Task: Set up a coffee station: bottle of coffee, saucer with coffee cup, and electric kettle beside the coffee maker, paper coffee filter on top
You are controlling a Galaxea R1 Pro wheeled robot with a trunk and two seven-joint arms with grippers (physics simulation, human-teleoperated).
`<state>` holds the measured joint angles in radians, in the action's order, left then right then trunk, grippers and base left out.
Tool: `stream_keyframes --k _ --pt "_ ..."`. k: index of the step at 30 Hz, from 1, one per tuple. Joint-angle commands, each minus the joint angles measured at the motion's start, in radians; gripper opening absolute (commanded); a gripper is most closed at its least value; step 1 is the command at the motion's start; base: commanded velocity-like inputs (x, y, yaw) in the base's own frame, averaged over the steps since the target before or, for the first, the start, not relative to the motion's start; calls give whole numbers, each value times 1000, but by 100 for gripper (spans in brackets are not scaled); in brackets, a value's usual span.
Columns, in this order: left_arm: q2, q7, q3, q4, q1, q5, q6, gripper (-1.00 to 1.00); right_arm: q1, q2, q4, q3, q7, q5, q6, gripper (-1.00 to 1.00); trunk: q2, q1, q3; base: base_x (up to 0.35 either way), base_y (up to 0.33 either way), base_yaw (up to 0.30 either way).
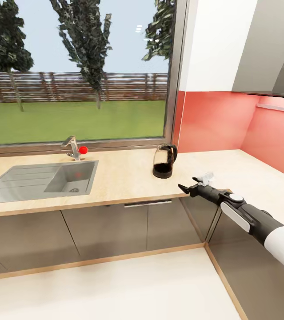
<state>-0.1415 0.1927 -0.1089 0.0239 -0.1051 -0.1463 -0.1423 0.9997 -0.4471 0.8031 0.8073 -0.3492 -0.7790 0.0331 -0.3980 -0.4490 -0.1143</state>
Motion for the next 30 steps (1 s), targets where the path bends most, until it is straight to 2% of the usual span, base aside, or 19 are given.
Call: stream_keyframes --k 1,13,25,30 --pt "0 2 -9 -1 -1 -10 -4 100 2 -1 -1 6 -1 -10 4 100 -2 -1 -2 240 0 0" --pt "-2 2 -9 -2 0 -11 -3 100 2 -2 -10 6 -1 -7 4 100 -2 -1 -2 320 -6 0" --pt "-1 2 -11 -8 1 -12 -3 100 2 1 -22 7 -1 -7 4 100 -2 -1 -2 313 -87 0" --pt "-1 2 -11 -9 1 -11 -3 100 2 -1 -62 7 -2 -6 4 100 -2 -1 -2 329 -6 0"
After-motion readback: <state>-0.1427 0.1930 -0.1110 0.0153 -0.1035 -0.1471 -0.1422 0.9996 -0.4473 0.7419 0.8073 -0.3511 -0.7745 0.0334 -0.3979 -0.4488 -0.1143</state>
